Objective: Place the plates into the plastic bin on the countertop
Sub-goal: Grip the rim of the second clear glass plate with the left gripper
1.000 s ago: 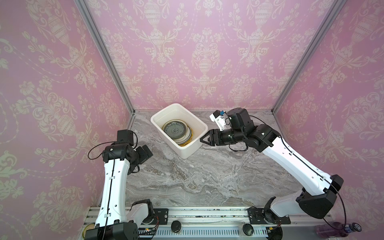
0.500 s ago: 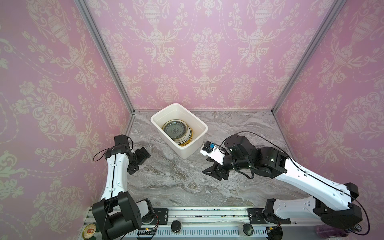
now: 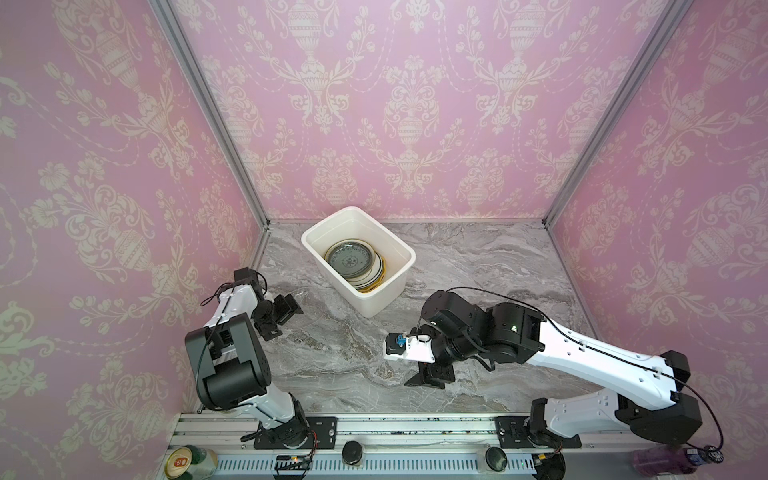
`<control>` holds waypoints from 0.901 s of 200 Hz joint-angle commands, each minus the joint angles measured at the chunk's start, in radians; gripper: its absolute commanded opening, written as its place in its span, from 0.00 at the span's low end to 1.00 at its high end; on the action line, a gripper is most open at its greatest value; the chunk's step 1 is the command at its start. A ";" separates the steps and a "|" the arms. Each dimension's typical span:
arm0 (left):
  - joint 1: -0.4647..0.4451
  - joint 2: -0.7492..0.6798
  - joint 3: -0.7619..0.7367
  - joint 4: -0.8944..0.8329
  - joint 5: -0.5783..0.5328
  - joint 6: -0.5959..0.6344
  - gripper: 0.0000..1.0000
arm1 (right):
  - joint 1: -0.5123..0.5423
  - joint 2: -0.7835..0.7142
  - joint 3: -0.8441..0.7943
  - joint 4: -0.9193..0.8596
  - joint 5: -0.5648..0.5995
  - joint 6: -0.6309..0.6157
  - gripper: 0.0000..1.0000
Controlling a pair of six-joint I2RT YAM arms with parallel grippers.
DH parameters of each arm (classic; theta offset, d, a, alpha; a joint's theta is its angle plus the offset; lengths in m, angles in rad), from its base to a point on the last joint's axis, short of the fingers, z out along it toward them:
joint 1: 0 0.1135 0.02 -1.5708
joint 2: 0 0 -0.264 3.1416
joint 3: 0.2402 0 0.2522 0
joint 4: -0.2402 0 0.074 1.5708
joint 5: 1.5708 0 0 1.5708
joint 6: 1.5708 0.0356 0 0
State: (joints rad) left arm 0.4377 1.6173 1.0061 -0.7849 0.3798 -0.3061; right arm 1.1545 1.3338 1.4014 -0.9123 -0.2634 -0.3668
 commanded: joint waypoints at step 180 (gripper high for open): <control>0.016 0.082 0.007 0.153 -0.056 0.079 0.33 | 0.004 0.145 0.144 -0.027 0.047 0.063 0.67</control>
State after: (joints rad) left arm 0.4496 1.7370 1.0260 -0.6327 0.3828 -0.2256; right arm 1.1545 1.4799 1.5158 -0.9272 -0.2436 -0.3267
